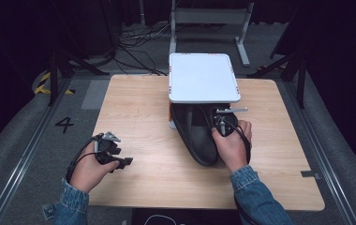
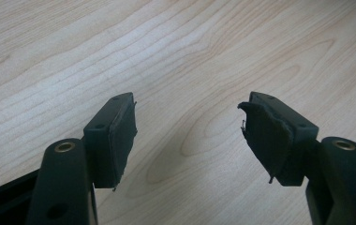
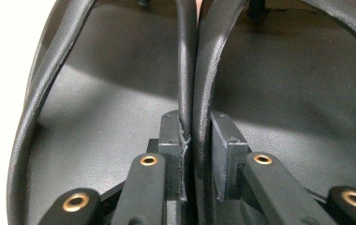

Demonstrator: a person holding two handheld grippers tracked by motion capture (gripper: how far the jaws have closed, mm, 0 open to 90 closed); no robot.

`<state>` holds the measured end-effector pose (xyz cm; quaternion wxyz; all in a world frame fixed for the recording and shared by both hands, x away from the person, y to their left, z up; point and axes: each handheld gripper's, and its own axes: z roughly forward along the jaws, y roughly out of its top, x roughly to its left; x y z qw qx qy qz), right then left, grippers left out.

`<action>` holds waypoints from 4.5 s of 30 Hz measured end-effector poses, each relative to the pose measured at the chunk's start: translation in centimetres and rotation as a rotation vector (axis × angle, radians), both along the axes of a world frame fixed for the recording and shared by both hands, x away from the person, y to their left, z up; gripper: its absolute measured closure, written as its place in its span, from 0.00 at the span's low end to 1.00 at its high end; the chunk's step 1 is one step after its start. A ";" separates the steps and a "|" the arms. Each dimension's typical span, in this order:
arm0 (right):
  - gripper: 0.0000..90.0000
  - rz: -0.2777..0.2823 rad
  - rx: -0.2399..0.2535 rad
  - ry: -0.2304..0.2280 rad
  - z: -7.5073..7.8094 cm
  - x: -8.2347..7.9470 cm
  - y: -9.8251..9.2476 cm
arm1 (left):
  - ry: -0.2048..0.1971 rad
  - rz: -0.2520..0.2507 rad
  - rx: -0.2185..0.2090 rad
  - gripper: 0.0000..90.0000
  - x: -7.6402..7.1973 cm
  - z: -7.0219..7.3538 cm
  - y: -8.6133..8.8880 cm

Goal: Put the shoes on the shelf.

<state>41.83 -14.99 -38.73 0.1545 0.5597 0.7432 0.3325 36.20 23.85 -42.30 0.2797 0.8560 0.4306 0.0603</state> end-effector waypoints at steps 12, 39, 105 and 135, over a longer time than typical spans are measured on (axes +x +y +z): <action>0.85 -0.092 0.035 0.017 -0.3 3.4 1.0 | -0.016 -0.017 -0.022 0.39 0.5 0.4 -0.4; 0.85 -0.266 0.052 -0.060 -1.6 8.6 3.5 | -0.008 -0.031 -0.056 0.39 0.7 0.0 0.0; 0.97 0.158 -0.073 -0.171 -6.5 -7.2 -5.3 | -0.085 -0.159 -0.109 0.87 1.8 -1.5 -16.1; 0.99 0.141 -0.058 -0.159 -7.8 -2.8 -4.4 | -0.052 -0.150 -0.046 0.99 6.9 -3.2 -20.9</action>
